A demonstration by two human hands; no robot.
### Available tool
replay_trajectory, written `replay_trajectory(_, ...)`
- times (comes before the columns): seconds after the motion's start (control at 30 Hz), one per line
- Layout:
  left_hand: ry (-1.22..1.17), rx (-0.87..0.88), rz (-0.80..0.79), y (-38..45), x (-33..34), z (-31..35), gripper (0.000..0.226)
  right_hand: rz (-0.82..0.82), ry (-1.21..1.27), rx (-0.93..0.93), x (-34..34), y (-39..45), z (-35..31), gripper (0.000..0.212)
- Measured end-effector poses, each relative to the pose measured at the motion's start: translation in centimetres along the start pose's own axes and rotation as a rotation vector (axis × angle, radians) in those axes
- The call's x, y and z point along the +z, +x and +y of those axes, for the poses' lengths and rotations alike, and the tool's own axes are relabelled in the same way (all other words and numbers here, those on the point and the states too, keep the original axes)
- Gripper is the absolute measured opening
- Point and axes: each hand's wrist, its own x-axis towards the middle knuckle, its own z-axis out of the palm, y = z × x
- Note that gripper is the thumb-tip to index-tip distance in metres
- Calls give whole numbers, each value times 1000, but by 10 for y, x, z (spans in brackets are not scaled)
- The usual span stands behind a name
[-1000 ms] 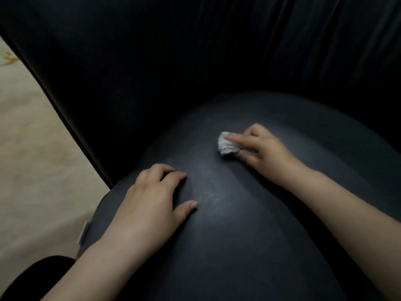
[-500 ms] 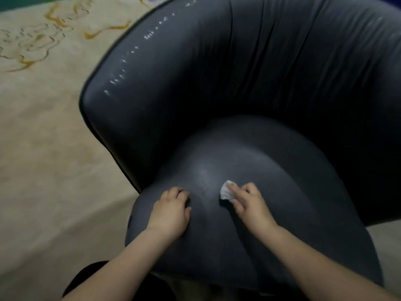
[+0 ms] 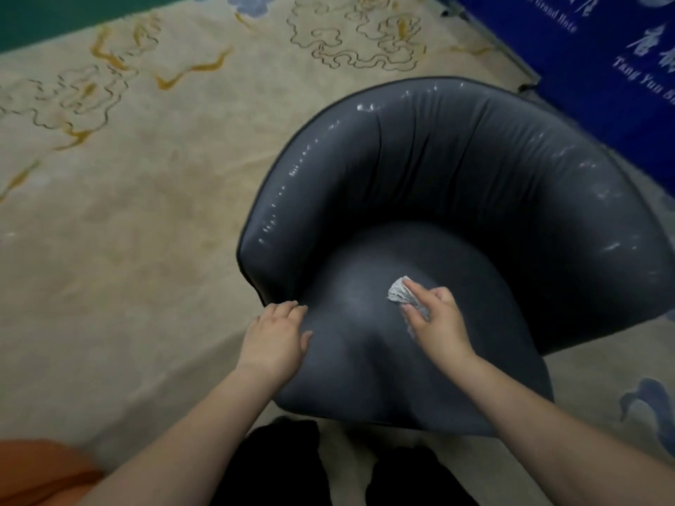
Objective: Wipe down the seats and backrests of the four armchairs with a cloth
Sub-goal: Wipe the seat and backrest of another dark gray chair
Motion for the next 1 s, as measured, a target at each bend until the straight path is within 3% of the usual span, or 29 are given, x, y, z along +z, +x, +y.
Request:
replay_trajectory(0.43,-10,176,37,45,-114,-121,47,267,225,198,94,-5,-128,39)
replay_trajectory(0.8,-114,168,-50,108,-131,-140,58,318,305,224,127,30,-155,40)
replay_trajectory(1.0,-156,283,-160,155,-131,-141,72,422,350,270,145,41,-169,40)
